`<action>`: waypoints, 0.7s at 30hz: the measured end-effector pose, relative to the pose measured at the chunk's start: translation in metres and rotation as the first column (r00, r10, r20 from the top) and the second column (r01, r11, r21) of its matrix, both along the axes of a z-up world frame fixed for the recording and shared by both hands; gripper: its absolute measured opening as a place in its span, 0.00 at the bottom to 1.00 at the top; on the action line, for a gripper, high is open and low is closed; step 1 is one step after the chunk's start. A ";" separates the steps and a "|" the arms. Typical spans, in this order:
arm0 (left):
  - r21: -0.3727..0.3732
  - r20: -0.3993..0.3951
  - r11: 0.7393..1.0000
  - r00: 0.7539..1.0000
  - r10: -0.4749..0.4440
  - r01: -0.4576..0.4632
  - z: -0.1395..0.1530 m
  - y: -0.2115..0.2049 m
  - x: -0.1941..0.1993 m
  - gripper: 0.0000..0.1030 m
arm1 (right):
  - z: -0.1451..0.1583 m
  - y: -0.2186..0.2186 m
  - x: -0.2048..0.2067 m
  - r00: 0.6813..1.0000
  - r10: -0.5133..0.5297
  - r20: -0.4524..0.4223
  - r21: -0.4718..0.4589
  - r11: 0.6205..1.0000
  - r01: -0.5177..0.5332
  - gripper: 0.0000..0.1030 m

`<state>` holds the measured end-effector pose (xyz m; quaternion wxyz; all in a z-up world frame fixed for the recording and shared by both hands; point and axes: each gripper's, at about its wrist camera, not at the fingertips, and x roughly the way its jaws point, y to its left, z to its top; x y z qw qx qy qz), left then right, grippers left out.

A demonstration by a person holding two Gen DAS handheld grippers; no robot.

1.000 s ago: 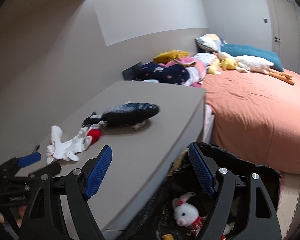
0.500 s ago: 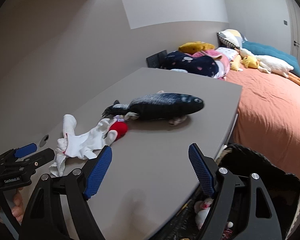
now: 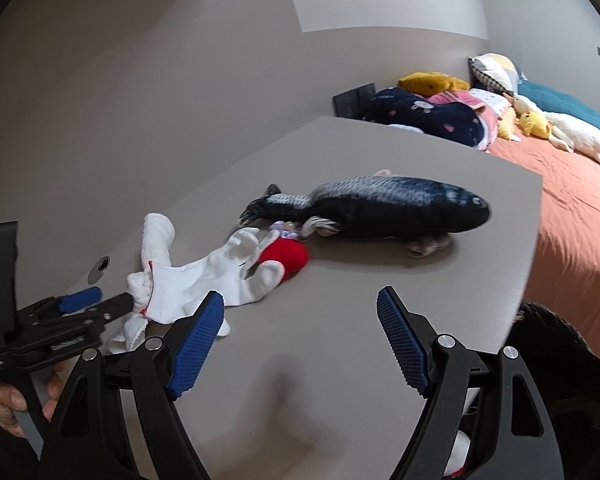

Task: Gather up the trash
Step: 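Move both tools back over the desk toward the white towel and glove, then grasp the knotted white towel with the left tool while the right tool grasps the white glove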

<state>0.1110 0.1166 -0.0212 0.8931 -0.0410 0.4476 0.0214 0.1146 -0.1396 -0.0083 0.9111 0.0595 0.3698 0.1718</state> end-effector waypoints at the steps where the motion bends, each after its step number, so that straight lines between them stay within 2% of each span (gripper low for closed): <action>1: 0.001 -0.010 1.000 1.000 0.001 -0.001 -0.004 0.001 0.003 0.69 | -0.001 0.003 0.002 1.000 0.005 -0.002 -0.002 1.000 -0.005 0.77; 9: -0.074 -0.050 0.996 0.998 -0.044 0.040 -0.018 -0.003 0.021 0.70 | -0.007 0.020 0.009 0.999 0.032 -0.014 -0.009 0.999 -0.032 0.77; 12: -0.069 -0.068 0.996 0.996 -0.065 0.060 -0.025 -0.012 0.025 0.69 | -0.009 0.028 0.011 0.999 0.045 -0.015 -0.023 0.999 -0.046 0.77; 13: -0.060 -0.072 0.996 0.995 -0.065 0.060 -0.028 -0.014 0.025 0.66 | -0.010 0.031 0.012 0.999 0.051 -0.017 -0.026 0.998 -0.051 0.77; 14: -0.060 -0.075 0.996 0.995 -0.068 0.064 -0.030 -0.014 0.026 0.52 | -0.010 0.033 0.013 0.998 0.055 -0.018 -0.030 0.998 -0.055 0.77; 16: -0.043 -0.065 0.999 0.997 -0.036 0.033 -0.029 -0.011 0.026 0.38 | -0.012 0.037 0.015 0.998 0.063 -0.024 -0.036 0.997 -0.064 0.77; 19: -0.051 -0.052 0.999 0.999 0.002 -0.005 -0.025 0.000 0.025 0.33 | -0.016 0.044 0.021 0.996 0.083 -0.046 -0.041 0.996 -0.085 0.77; 21: -0.031 -0.036 0.999 0.999 0.040 -0.041 -0.020 0.009 0.022 0.33 | -0.020 0.053 0.023 0.992 0.106 -0.062 -0.048 0.993 -0.109 0.77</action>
